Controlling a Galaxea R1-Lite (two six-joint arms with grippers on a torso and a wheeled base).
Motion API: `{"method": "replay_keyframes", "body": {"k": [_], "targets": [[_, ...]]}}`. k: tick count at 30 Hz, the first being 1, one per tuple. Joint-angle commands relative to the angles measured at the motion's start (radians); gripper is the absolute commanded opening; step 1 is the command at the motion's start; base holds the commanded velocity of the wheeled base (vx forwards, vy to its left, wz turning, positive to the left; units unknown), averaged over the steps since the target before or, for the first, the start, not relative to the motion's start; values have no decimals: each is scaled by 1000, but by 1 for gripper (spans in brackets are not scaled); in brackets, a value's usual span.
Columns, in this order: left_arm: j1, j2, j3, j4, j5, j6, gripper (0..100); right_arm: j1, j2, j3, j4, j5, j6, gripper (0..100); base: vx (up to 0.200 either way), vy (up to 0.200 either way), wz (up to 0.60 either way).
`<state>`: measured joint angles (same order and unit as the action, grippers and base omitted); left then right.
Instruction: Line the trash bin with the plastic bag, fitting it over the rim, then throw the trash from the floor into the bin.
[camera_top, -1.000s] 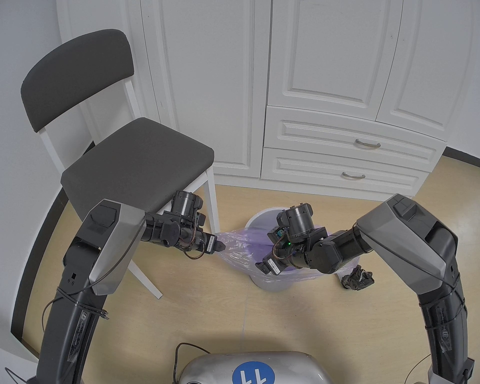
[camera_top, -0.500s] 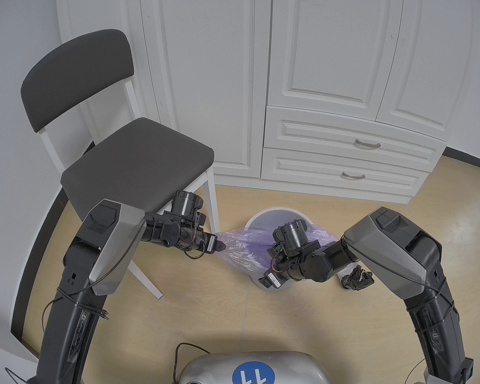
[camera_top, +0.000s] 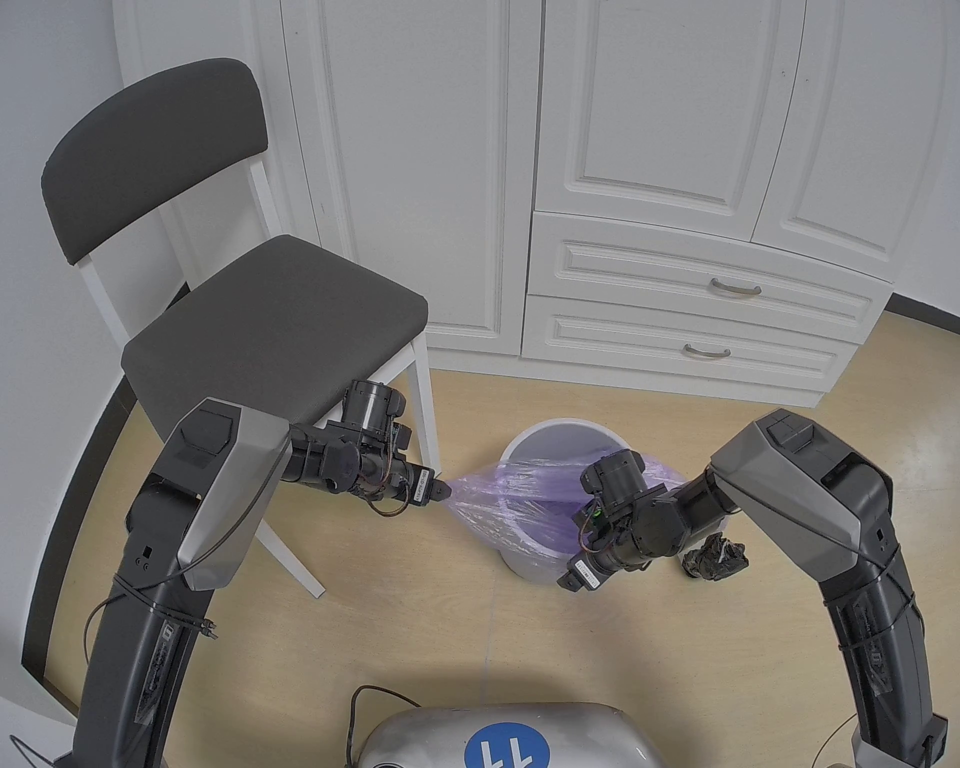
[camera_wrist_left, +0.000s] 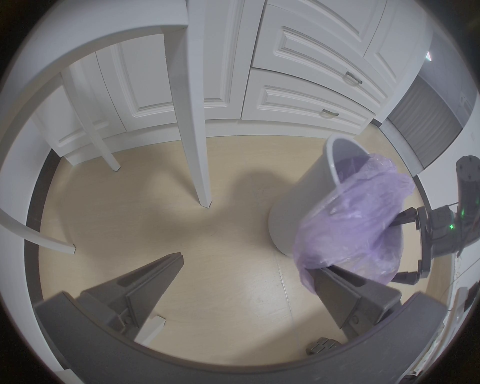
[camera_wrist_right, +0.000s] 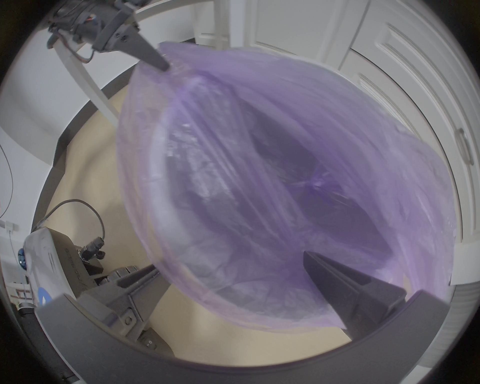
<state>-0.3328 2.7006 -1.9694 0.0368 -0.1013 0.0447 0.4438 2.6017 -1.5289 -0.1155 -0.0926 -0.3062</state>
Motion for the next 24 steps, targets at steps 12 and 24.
{"method": "replay_keyframes", "body": {"k": [12, 24], "targets": [[-2, -2, 0, 0, 5, 0, 100, 10, -46, 59, -10, 10, -14, 100, 0, 0, 0], [-2, -4, -6, -31, 8, -8, 100, 131, -54, 108, -9, 22, -1, 100, 0, 0, 0]]}}
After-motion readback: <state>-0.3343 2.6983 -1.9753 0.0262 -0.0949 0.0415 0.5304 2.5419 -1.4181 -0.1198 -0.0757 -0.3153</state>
